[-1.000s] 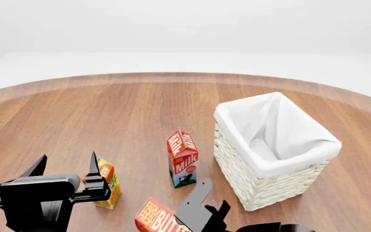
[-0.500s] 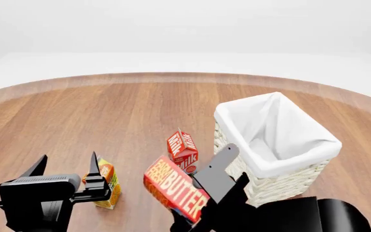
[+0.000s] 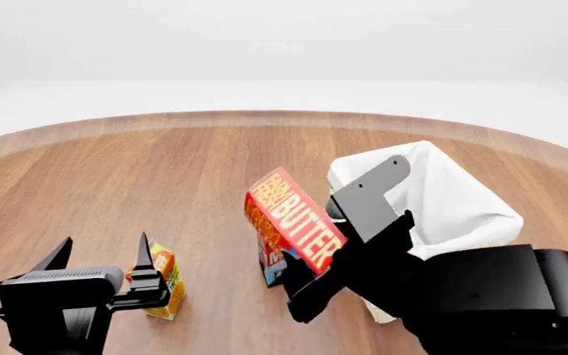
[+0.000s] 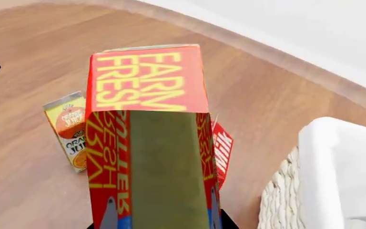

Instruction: Pick up the cream cheese box and the butter, and put them in the basket.

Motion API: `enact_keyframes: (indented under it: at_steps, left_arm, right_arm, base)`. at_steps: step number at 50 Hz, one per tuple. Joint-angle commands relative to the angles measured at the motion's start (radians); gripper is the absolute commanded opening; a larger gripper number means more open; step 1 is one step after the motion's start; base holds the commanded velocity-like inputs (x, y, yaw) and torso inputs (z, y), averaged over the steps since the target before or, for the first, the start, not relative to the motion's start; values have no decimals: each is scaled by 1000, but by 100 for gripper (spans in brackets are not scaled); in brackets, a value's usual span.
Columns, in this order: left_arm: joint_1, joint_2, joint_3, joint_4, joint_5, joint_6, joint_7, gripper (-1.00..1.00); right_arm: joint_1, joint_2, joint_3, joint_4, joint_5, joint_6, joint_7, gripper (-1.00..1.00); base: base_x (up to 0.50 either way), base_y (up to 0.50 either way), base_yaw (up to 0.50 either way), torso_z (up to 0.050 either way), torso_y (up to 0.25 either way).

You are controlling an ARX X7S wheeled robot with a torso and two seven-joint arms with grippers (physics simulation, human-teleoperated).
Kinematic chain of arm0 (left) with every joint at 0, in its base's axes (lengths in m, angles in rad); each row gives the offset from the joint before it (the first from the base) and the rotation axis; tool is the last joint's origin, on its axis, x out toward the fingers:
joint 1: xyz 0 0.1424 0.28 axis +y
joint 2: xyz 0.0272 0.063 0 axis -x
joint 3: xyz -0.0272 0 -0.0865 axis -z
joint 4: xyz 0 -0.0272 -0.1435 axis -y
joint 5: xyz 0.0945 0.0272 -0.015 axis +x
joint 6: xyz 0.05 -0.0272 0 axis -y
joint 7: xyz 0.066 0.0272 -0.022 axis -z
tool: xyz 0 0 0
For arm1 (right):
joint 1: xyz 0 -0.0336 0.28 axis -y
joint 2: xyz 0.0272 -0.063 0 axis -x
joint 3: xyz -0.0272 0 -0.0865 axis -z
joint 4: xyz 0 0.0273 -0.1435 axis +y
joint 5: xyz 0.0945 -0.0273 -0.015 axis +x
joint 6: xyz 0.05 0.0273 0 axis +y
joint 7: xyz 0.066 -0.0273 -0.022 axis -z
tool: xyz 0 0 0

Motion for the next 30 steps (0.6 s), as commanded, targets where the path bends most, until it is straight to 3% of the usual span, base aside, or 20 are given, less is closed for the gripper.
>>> enact_keyframes:
  at_steps: [1, 30]
  left_arm:
    - [0, -1, 1, 0, -1, 0, -2, 100]
    - [-1, -5, 2, -2, -5, 2, -5, 100]
  right_arm:
    - [98, 20, 65, 70, -4, 1, 8, -100]
    - [251, 70, 84, 312, -105, -29, -53, -100]
  base:
    - [0, 0, 0, 0, 10]
    - [0, 0, 0, 0, 1]
